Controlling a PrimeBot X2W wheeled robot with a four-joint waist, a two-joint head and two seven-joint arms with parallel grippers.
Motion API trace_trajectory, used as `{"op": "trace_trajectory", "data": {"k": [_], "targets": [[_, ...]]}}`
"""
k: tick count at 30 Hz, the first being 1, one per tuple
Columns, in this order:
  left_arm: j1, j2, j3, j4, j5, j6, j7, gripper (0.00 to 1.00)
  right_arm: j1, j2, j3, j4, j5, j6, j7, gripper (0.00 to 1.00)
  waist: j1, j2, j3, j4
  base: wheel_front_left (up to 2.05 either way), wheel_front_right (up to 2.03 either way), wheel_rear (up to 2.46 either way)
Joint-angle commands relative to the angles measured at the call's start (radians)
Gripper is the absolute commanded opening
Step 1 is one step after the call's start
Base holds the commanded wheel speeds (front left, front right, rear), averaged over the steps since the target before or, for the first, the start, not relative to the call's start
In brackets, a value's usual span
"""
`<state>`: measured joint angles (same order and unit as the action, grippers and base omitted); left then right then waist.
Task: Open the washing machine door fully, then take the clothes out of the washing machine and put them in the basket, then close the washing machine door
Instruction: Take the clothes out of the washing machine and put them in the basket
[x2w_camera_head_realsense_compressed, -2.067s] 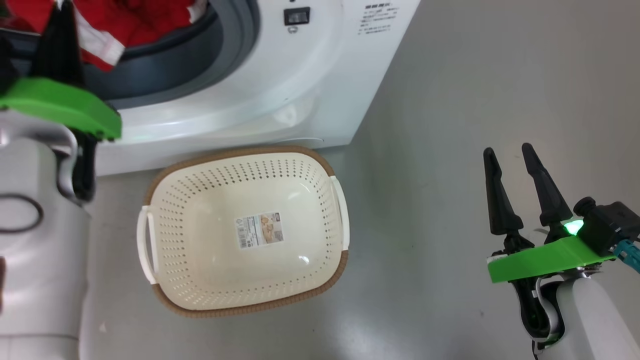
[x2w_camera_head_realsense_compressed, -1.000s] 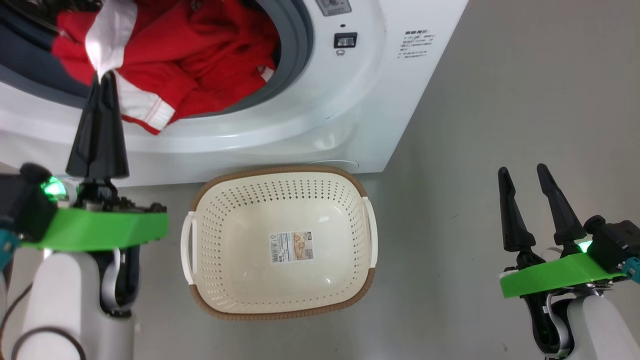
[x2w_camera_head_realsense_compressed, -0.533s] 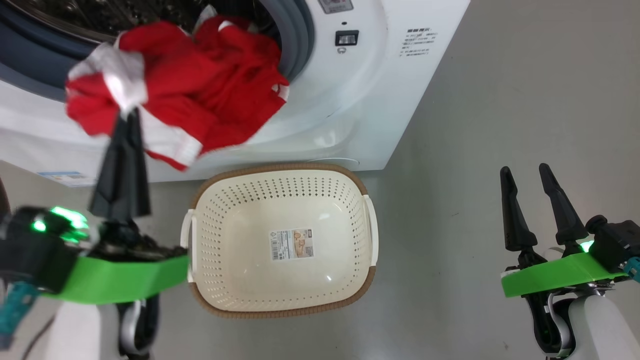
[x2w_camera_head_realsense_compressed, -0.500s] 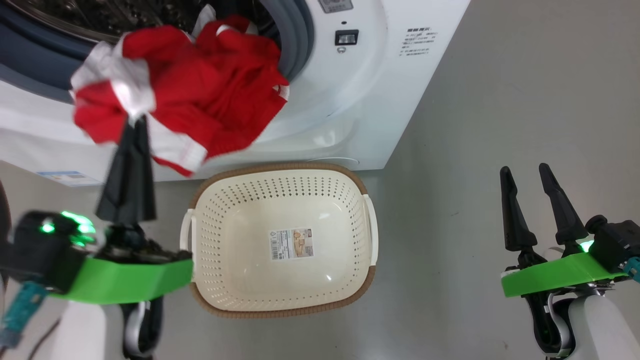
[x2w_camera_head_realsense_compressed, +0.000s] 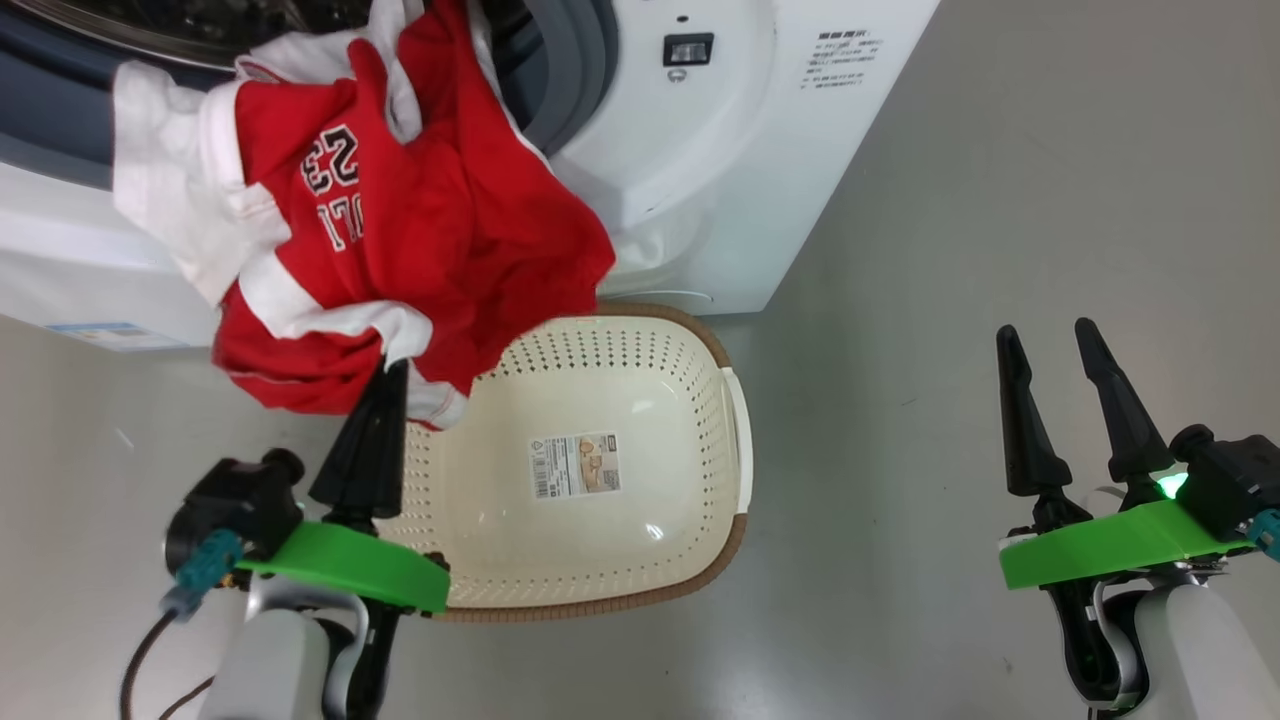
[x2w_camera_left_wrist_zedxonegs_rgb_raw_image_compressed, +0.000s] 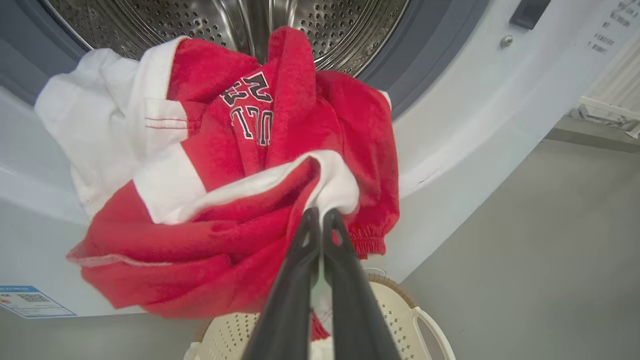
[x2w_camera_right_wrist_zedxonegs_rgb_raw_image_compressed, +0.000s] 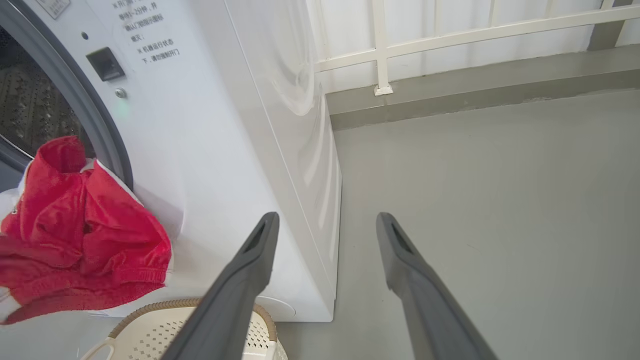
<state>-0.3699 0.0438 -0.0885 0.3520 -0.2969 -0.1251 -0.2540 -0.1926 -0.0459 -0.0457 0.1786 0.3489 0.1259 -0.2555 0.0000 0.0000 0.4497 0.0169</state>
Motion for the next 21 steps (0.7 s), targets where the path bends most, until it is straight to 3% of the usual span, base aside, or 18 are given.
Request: {"op": "trace_trajectory", "data": {"k": [1,21], "targets": [[-0.026,0.020,0.020,0.014,-0.001,-0.006,-0.008,0.00,-0.015,-0.004,0.028,-0.026,-0.004,0.005,-0.006,1.00,0.0000,0.0000,0.011,-0.004,0.00,0.00,0.00],[-0.177,0.048,-0.053,0.375,0.005,-0.006,-0.008,0.00,-0.042,-0.004,0.053,-0.032,0.015,0.005,-0.006,1.00,0.0000,0.0000,0.085,-0.039,0.00,0.00,0.00]]}}
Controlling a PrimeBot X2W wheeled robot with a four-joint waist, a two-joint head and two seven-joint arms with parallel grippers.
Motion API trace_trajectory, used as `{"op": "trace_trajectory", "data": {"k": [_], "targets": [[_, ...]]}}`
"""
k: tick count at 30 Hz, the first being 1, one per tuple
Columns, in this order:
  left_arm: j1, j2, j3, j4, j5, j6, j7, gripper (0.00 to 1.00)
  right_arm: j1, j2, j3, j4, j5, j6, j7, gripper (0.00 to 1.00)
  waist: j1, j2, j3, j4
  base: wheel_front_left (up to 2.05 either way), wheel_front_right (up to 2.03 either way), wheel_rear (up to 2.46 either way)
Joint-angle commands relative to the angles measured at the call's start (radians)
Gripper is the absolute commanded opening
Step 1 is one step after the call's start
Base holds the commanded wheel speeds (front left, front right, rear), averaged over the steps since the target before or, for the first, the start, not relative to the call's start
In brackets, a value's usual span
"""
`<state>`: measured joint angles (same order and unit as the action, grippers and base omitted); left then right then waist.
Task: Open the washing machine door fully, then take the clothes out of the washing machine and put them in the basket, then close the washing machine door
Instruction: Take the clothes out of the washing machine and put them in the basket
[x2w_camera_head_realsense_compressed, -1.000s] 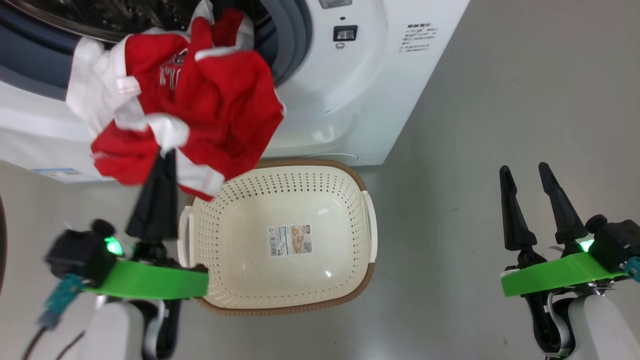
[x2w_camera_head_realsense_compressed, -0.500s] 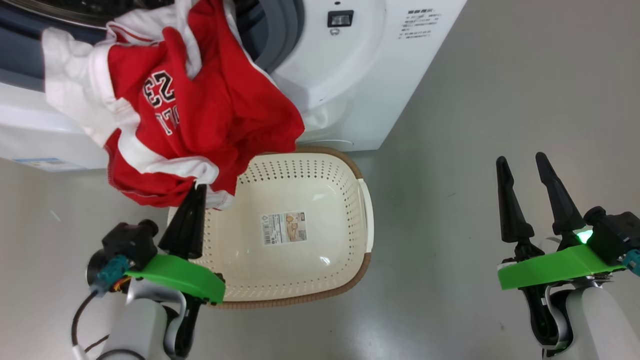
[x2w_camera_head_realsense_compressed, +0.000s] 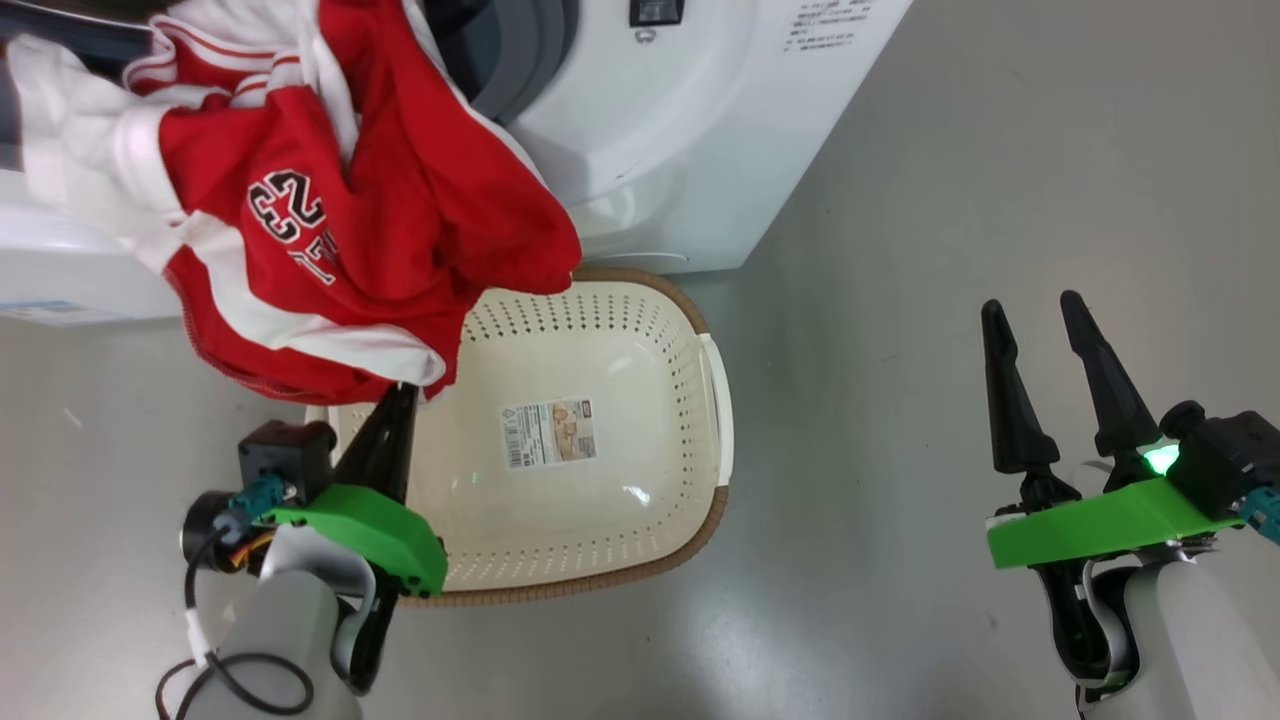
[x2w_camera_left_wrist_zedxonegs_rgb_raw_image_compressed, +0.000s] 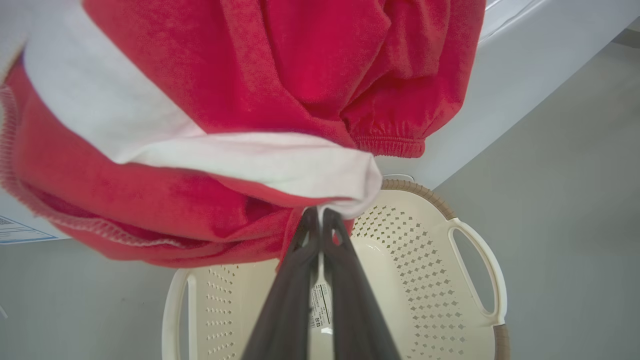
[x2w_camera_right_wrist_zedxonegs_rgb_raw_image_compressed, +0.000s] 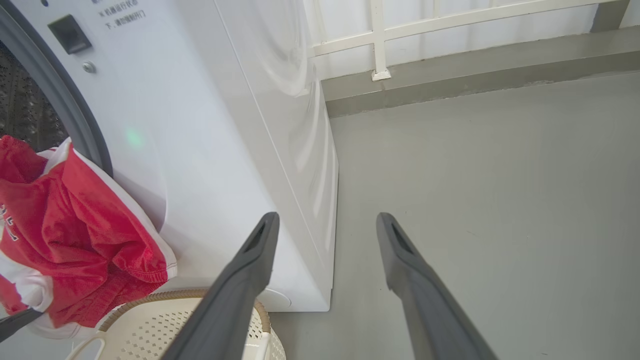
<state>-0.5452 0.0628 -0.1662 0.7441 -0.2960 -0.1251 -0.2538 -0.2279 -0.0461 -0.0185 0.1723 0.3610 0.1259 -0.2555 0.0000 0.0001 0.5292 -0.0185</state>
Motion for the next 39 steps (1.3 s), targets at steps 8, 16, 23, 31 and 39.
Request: {"op": "trace_trajectory", "data": {"k": [8,16,23,31,39], "targets": [[-0.070,0.039,-0.008,0.097,-0.015,-0.006,-0.008,0.14,-0.017,-0.004,0.030,-0.028,0.001,0.005,-0.006,1.00,0.0000,-0.0001,0.037,-0.013,0.00,0.00,0.00],[-0.117,0.048,0.000,0.146,-0.024,-0.006,-0.008,0.88,-0.026,-0.004,0.030,-0.030,0.001,0.005,-0.006,1.00,0.0000,-0.0001,0.054,-0.018,0.00,0.00,0.00],[-0.136,0.053,0.009,0.162,-0.026,-0.006,-0.008,1.00,-0.029,-0.004,0.027,-0.028,0.000,0.005,-0.006,1.00,0.0000,-0.0001,0.057,-0.017,0.00,0.00,0.00],[-0.120,0.055,0.037,0.123,-0.039,-0.006,-0.008,1.00,-0.028,-0.004,0.019,-0.025,-0.006,0.005,-0.006,1.00,0.0000,-0.0001,0.045,-0.001,0.00,0.00,0.00],[-0.057,0.052,0.094,-0.002,-0.040,-0.006,-0.008,1.00,-0.022,-0.004,0.006,-0.020,-0.017,0.005,-0.006,1.00,0.0000,-0.0001,0.021,0.022,0.00,0.00,0.00]]}}
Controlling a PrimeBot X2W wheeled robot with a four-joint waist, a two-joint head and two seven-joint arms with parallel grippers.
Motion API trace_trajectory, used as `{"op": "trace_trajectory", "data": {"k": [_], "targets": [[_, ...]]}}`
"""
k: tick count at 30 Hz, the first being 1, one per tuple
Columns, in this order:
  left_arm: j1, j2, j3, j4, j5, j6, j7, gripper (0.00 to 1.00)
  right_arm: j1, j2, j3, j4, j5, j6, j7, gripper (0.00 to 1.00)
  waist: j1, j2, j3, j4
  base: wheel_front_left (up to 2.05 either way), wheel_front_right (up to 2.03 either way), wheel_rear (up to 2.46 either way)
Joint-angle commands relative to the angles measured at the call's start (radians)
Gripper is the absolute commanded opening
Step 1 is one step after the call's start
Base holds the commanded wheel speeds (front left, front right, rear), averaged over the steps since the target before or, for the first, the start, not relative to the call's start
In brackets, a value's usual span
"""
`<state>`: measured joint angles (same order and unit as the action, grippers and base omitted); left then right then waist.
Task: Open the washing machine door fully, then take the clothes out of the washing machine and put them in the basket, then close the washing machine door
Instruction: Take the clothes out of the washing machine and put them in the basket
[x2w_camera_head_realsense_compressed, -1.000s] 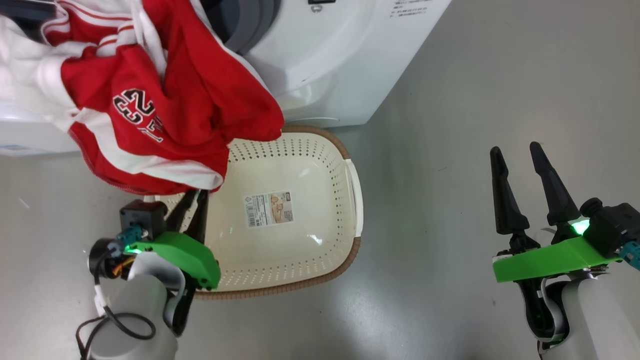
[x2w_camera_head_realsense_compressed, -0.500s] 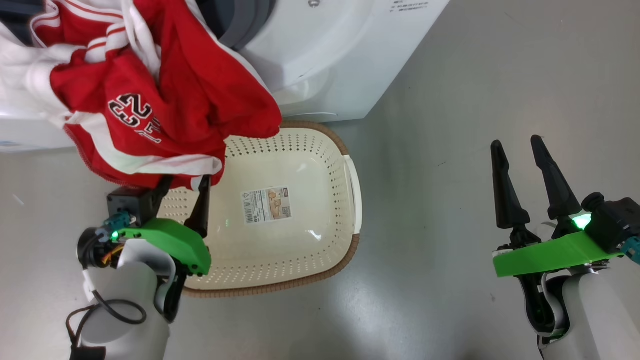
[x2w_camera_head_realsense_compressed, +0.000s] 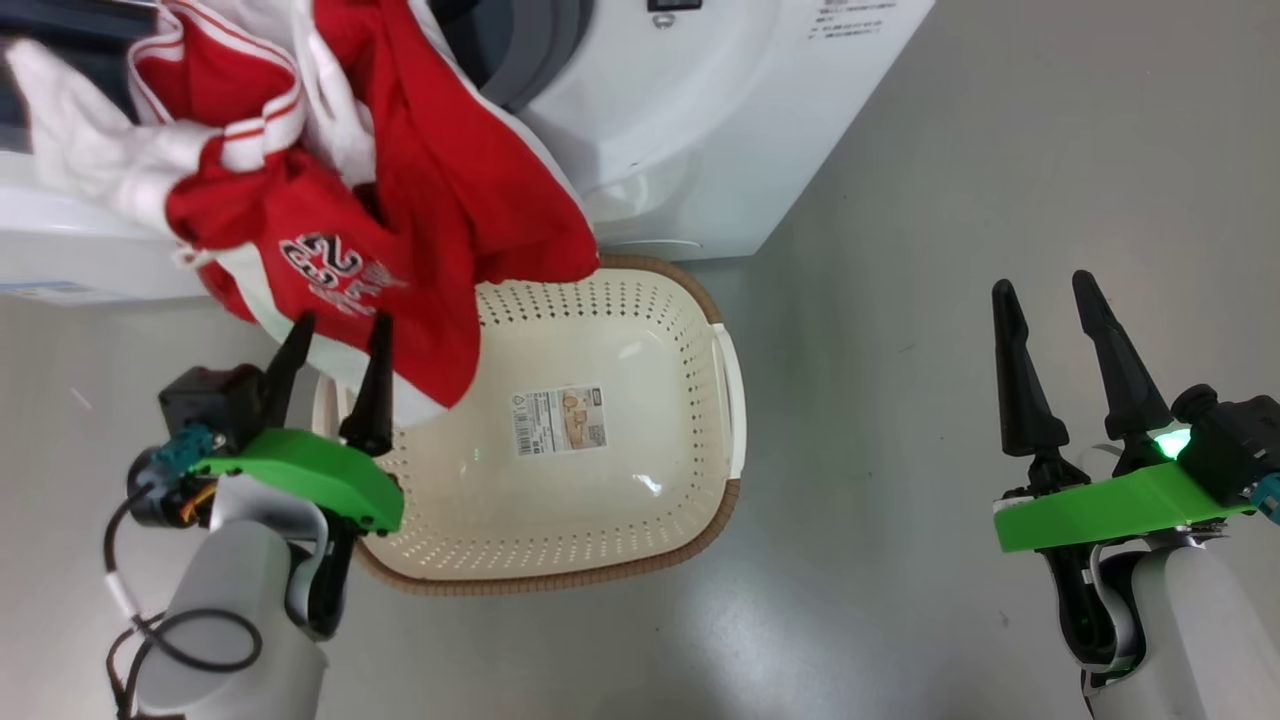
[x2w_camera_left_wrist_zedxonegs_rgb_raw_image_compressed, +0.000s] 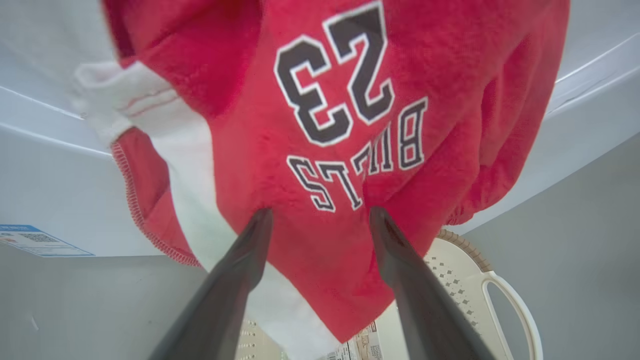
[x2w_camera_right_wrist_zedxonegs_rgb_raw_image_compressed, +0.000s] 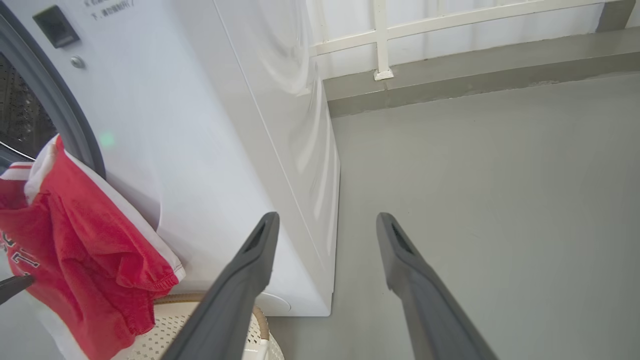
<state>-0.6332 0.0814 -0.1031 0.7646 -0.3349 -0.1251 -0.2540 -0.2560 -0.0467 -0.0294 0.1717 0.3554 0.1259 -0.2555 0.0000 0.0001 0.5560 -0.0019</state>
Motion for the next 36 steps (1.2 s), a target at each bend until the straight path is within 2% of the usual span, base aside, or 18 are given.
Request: {"op": "trace_trajectory", "data": {"k": [1,22,36], "targets": [[0.040,0.033,0.037,-0.039,0.001,-0.006,-0.008,1.00,0.008,-0.004,0.016,-0.020,-0.013,0.005,-0.006,1.00,0.0000,-0.0001,-0.009,0.008,0.00,0.00,0.00],[0.256,0.020,0.128,-0.455,0.042,-0.006,-0.008,1.00,0.055,-0.004,-0.002,-0.017,-0.030,0.005,-0.006,1.00,0.0000,-0.0001,-0.076,0.047,0.00,0.00,0.00],[0.391,0.010,0.169,-0.635,0.044,-0.006,-0.008,1.00,0.081,-0.004,-0.012,-0.020,-0.034,0.005,-0.006,1.00,0.0000,-0.0001,-0.093,0.048,0.00,0.00,0.00]]}}
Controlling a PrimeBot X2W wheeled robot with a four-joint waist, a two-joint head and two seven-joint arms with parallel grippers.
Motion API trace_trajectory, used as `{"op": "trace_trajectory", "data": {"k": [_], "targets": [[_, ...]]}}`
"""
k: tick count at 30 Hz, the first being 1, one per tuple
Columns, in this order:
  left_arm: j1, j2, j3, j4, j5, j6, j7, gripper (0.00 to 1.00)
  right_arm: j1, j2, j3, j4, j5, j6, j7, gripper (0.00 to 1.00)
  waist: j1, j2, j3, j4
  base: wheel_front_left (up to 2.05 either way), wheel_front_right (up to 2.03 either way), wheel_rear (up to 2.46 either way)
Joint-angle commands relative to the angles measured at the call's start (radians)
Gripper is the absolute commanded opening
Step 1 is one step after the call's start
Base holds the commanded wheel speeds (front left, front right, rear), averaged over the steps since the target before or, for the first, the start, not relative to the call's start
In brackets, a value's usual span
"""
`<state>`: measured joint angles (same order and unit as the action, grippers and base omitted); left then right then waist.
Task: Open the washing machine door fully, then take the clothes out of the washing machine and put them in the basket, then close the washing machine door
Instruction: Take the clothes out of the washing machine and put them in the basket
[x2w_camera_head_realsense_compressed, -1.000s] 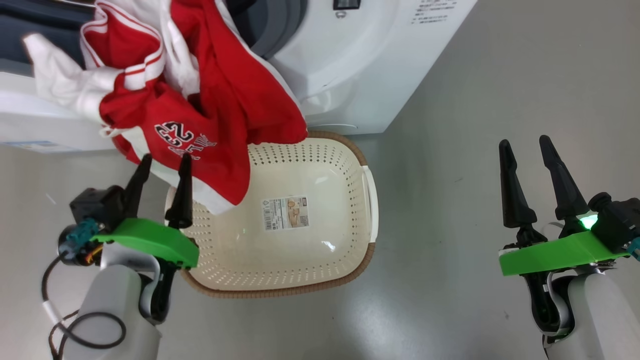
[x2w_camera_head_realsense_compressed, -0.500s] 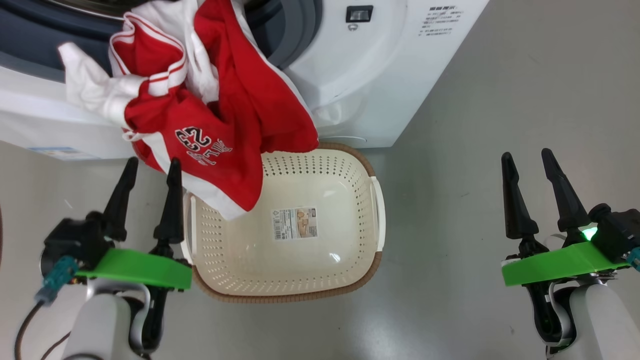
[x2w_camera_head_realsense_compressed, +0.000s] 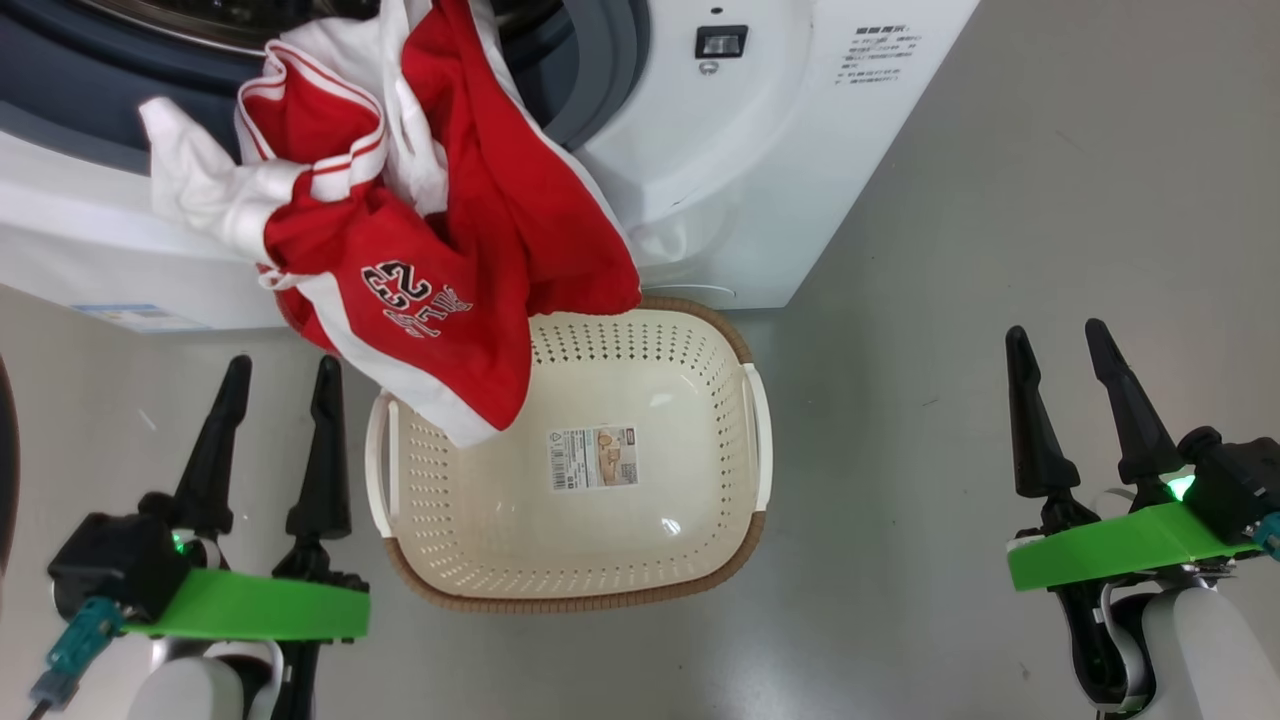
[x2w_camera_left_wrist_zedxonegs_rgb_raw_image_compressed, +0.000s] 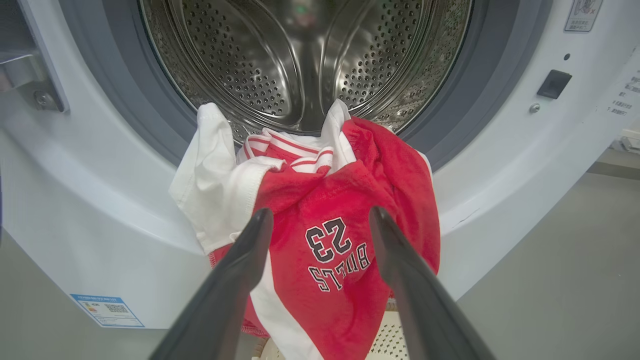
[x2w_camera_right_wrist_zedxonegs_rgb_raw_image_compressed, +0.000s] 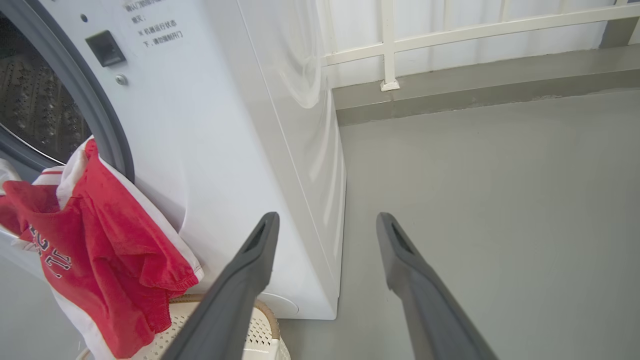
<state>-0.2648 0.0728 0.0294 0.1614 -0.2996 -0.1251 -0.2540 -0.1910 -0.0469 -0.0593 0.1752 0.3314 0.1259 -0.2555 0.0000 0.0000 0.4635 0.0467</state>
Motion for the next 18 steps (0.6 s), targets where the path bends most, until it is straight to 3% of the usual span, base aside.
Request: {"op": "trace_trajectory", "data": {"k": [1,18], "targets": [[0.029,0.018,0.038,-0.040,0.008,-0.006,-0.008,1.00,0.018,-0.003,0.018,-0.023,-0.010,0.005,-0.006,1.00,0.0000,0.0000,-0.001,-0.001,0.00,0.00,0.00],[0.035,0.011,0.030,-0.065,-0.009,-0.006,-0.008,1.00,0.017,-0.003,0.014,-0.025,-0.012,0.005,-0.006,1.00,0.0000,0.0000,0.004,-0.001,0.00,0.00,0.00]]}}
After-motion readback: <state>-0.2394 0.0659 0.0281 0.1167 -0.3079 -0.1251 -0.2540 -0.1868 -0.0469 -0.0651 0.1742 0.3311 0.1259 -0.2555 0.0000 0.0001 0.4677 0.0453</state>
